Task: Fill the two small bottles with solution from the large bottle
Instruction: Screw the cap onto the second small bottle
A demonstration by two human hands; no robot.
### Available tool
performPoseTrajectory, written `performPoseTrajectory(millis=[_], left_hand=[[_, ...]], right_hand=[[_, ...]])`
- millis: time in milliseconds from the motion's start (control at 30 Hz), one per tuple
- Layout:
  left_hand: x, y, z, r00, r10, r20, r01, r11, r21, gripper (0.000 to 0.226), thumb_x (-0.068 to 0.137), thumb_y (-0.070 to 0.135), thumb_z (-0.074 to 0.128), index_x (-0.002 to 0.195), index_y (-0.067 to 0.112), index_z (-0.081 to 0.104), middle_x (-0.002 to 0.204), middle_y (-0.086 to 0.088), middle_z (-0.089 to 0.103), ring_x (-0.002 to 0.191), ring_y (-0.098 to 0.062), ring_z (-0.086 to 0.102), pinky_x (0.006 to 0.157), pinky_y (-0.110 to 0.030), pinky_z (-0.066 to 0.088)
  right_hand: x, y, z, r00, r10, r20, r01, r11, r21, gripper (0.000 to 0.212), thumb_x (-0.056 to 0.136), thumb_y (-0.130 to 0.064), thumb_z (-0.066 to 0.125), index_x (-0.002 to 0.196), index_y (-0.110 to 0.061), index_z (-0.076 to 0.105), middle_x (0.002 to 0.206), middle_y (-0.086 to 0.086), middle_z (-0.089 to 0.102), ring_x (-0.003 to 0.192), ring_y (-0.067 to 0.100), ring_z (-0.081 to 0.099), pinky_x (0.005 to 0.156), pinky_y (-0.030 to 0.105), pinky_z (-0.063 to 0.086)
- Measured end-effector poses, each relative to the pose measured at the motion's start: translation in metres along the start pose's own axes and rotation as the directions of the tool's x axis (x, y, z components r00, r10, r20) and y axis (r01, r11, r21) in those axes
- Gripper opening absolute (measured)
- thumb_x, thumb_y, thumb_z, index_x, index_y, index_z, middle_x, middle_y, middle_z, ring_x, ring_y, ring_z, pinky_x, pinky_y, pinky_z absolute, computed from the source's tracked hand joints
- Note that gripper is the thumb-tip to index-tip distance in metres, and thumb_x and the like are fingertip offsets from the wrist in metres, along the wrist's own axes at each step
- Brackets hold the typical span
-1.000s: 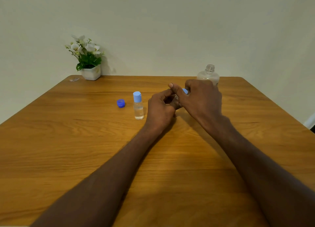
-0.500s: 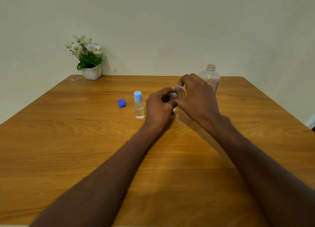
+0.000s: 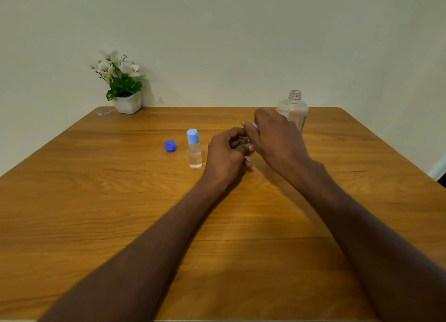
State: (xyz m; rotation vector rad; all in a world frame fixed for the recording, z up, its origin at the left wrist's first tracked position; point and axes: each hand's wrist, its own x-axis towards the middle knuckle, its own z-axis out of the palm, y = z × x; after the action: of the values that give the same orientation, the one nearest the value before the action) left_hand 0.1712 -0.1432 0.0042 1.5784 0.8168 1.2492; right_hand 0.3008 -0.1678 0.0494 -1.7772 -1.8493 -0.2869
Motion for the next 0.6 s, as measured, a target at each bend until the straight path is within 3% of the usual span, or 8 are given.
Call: performPoseTrajectory(millis=[133, 267, 433, 600], left_hand=[[0.0005, 0.0004, -0.0037, 0.995, -0.053, 0.084, 0.051, 0.998, 0.024, 0.024, 0.100, 0.000, 0.062, 0.124, 0.001, 0.068, 0.104, -0.013, 0.075, 0.071, -0.027, 0.067, 0.063, -0.035, 0.061], [0.0007, -0.0016, -0.0070, 0.984, -0.101, 0.147, 0.091, 0.993, 0.071, 0.016, 0.100, -0.003, 0.060, 0.099, 0.008, 0.072, 0.081, -0.008, 0.071, 0.061, -0.022, 0.061, 0.063, -0.033, 0.056], [-0.0028, 0.0021, -0.0058, 0.986, -0.124, 0.112, 0.114, 0.989, 0.095, 0.015, 0.095, -0.005, 0.064, 0.094, 0.007, 0.073, 0.077, -0.008, 0.071, 0.056, -0.019, 0.061, 0.059, -0.031, 0.055], [-0.0054, 0.0028, -0.0048, 0.990, -0.118, 0.083, 0.106, 0.986, 0.128, 0.019, 0.092, -0.010, 0.064, 0.094, 0.004, 0.075, 0.072, -0.004, 0.073, 0.056, -0.018, 0.064, 0.059, -0.034, 0.058]], right_hand=[[-0.0027, -0.0032, -0.0010, 0.999, -0.048, -0.020, 0.049, 0.998, 0.046, 0.039, 0.110, -0.046, 0.042, 0.116, -0.010, 0.056, 0.103, -0.002, 0.046, 0.086, 0.017, 0.049, 0.071, 0.035, 0.038], [-0.0040, -0.0070, -0.0011, 0.997, -0.071, 0.029, 0.069, 0.996, 0.058, 0.038, 0.108, -0.049, 0.044, 0.116, -0.012, 0.054, 0.104, -0.003, 0.047, 0.089, 0.017, 0.050, 0.073, 0.033, 0.038], [-0.0029, -0.0020, 0.0003, 0.996, -0.064, 0.065, 0.061, 0.997, 0.044, 0.036, 0.108, -0.053, 0.039, 0.101, -0.021, 0.054, 0.095, -0.001, 0.052, 0.085, 0.017, 0.051, 0.072, 0.032, 0.034], [-0.0006, -0.0019, 0.0007, 0.998, -0.006, 0.055, 0.007, 1.000, -0.013, 0.051, 0.109, -0.046, 0.038, 0.079, -0.013, 0.064, 0.077, 0.002, 0.060, 0.075, 0.021, 0.057, 0.062, 0.032, 0.031]])
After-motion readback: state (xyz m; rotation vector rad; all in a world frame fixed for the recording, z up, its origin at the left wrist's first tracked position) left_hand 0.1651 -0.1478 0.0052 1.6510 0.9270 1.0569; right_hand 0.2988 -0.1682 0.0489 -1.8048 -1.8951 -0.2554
